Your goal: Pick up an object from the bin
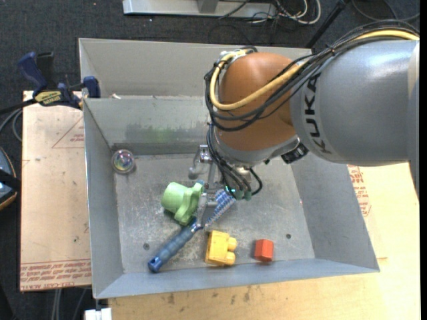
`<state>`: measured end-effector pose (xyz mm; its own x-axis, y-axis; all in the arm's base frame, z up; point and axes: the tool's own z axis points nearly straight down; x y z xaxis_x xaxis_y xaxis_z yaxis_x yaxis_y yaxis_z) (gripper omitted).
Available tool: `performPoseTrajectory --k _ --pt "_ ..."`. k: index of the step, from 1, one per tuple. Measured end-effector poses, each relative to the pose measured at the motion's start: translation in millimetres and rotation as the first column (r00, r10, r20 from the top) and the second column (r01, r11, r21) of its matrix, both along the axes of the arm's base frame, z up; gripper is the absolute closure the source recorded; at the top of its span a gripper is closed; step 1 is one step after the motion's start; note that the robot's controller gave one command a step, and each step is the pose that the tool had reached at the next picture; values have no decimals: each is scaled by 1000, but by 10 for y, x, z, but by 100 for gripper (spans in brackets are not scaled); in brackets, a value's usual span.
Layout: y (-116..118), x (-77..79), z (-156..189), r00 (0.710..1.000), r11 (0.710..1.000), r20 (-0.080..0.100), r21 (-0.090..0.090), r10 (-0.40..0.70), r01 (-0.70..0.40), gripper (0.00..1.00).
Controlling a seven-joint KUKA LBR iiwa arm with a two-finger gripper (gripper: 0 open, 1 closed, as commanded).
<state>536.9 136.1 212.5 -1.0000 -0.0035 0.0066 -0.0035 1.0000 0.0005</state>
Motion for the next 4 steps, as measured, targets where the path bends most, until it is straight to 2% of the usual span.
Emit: performPoseTrajectory --k 1,2,3,4 --pt "-119 -114 -865 1000 1000 0 -1 -4 4 0" --pt "-287 74 -1381 995 995 16 4 96 -96 0" --pt "-277 96 -1344 995 995 24 5 95 -95 100" --pt "-233 440 -1354 995 995 5 3 97 -97 100"
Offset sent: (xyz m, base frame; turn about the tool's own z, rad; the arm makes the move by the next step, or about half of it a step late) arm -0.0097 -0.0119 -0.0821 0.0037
